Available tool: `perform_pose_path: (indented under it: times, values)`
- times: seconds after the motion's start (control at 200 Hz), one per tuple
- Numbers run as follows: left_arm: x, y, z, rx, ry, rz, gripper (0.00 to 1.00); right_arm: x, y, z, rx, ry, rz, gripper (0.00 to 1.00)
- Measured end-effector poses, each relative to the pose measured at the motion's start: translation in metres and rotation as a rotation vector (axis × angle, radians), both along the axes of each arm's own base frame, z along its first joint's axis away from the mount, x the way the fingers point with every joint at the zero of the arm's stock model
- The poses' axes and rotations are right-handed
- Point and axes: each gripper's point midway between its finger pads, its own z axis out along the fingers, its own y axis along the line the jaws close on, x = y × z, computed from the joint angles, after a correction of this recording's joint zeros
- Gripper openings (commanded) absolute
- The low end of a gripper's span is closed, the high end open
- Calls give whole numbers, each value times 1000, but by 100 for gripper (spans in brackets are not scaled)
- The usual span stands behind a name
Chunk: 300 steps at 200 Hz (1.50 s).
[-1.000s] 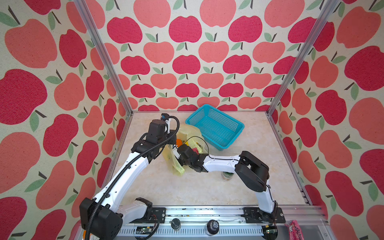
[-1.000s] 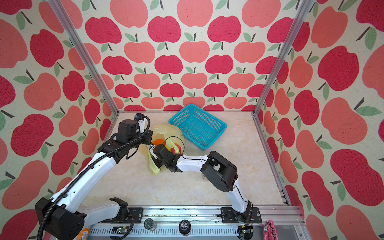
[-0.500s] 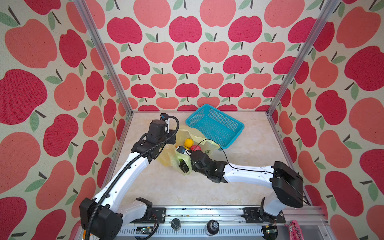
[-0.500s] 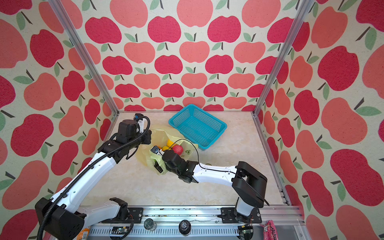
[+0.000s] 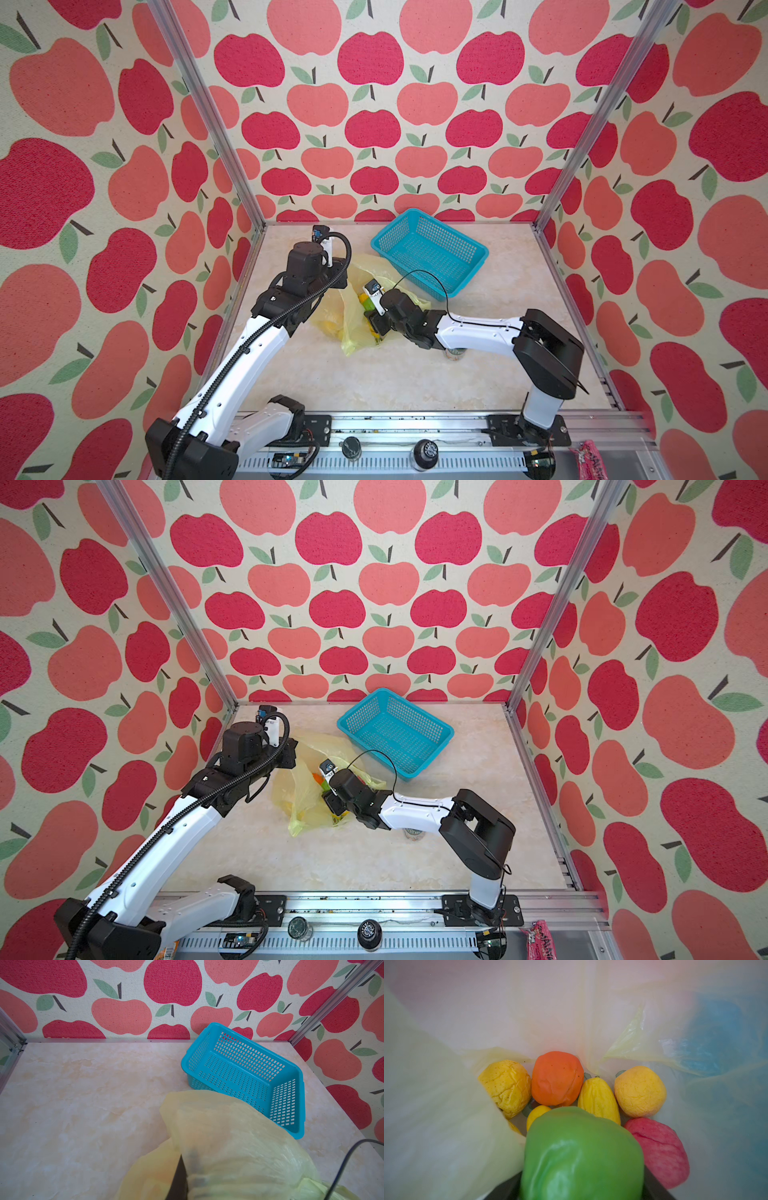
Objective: Untie the knot of the plastic bag and take out the fruit
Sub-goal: 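Close the right gripper on the green fruit inside the bag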
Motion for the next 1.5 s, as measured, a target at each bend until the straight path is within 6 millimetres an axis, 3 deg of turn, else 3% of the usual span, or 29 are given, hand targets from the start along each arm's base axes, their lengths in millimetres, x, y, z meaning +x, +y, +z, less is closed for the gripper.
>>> perform_pose_path:
  times: [0.14, 0.4, 0.525, 0.615, 0.73, 0.9, 1.001, 1.091, 1.186, 1.296, 1.361, 1.501]
  values:
    - [-1, 1, 0, 1, -3, 4, 0, -14, -2, 30, 35, -54, 44, 34]
    - [-1, 1, 1, 1, -3, 4, 0, -66, -8, 128, 192, -249, 192, 35]
    - [-1, 1, 1, 1, -3, 3, 0, -65, -17, 148, 222, -310, 177, 35]
    - [-1, 1, 1, 1, -3, 4, 0, -58, -17, 139, 193, -318, 160, 44]
    - [-1, 1, 1, 1, -3, 4, 0, -49, -13, 115, 147, -290, 148, 44]
    - [-2, 2, 3, -3, -15, 5, 0, -27, -3, 52, 65, -179, 105, 38]
    - [-2, 4, 4, -1, -21, 14, 0, -26, 11, 13, 13, -111, 90, 36]
    - [-1, 5, 5, 1, -26, 22, 0, -23, 18, -9, -29, -73, 47, 35]
    - [-1, 6, 4, 2, -27, 25, 0, -23, 24, -13, -37, -61, 19, 41]
    - [-1, 7, 5, 0, -34, 28, 0, -30, 29, -9, -31, -78, 16, 64]
    - [0, 7, 6, -2, -38, 30, 0, -38, 32, -9, -30, -81, 24, 73]
    - [0, 8, 7, -3, -40, 30, 0, -44, 34, -7, -26, -83, 32, 78]
